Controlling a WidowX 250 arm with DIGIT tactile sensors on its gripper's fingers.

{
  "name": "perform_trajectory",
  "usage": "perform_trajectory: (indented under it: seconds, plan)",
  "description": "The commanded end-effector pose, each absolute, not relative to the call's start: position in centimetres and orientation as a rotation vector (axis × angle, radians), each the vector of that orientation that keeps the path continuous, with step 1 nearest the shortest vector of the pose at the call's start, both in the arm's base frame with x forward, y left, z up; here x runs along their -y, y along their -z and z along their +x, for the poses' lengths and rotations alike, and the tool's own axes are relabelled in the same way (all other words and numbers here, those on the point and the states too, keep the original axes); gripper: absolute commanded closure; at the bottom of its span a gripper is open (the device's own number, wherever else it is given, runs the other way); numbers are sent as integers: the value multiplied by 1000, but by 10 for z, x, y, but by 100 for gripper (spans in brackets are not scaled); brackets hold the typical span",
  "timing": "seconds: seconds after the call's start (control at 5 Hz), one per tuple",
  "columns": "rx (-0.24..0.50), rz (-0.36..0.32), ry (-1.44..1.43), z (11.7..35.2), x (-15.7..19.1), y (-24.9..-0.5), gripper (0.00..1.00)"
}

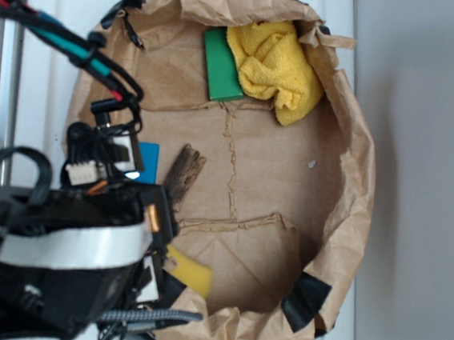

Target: Grab the yellow cloth.

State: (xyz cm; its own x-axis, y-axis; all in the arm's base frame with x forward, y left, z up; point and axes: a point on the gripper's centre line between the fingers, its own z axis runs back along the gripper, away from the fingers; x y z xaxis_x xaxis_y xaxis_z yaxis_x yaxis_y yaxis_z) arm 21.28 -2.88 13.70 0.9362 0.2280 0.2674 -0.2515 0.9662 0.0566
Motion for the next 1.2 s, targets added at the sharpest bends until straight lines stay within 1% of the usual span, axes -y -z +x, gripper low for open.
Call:
perform_trajectory:
  seconds: [0.0,0.2,0.4,0.6,0.8,1.0]
  plan:
    - [337,-81,-295,244,-10,-167,0]
    - [352,-109,-325,254,-15,-166,0]
    - [375,-57,-299,267,-8,-138,0]
    - [442,-3,-303,285,-3,-109,0]
    - [463,26,-346,307,-6,-99,0]
    - [482,34,-402,323,-20,-106,0]
